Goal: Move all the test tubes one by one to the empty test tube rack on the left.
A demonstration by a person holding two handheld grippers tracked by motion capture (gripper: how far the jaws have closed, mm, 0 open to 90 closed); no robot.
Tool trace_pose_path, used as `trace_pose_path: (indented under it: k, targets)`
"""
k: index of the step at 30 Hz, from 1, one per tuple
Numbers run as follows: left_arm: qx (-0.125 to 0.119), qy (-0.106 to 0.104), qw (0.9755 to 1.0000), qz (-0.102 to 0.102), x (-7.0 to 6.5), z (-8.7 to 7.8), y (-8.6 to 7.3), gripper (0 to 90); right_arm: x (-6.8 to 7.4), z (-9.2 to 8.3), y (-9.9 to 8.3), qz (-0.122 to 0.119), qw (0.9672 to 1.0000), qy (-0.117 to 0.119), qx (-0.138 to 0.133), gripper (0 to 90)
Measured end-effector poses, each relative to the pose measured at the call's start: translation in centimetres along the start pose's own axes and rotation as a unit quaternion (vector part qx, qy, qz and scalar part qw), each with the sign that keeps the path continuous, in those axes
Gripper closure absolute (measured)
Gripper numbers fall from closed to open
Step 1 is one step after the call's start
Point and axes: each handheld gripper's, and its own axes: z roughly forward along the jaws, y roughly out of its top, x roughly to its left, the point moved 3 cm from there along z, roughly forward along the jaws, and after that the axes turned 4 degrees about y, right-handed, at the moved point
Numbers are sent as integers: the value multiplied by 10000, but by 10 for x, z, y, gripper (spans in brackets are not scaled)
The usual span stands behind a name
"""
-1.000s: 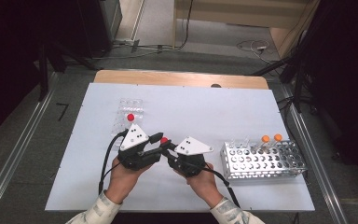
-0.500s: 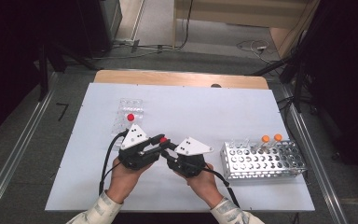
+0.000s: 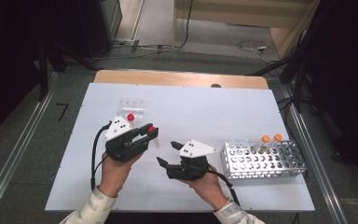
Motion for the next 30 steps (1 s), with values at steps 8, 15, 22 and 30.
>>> trace_pose_path:
  k: [8, 15, 22, 30]
  targets:
    - [-9, 129, 9996, -237, 19, 3, 2, 700, -1, -1, 0, 47, 10000, -1, 80, 249]
    - [-191, 315, 9988, -324, 32, -7, 10, 700, -2, -2, -1, 89, 9999, -28, 94, 246]
    - [-378, 460, 9972, -442, 46, -18, 16, 701, -2, -2, -1, 105, 9999, -11, 96, 247]
    - [-460, 665, 9955, -491, 59, -24, 18, 701, -3, -3, -1, 133, 9999, -29, 101, 243]
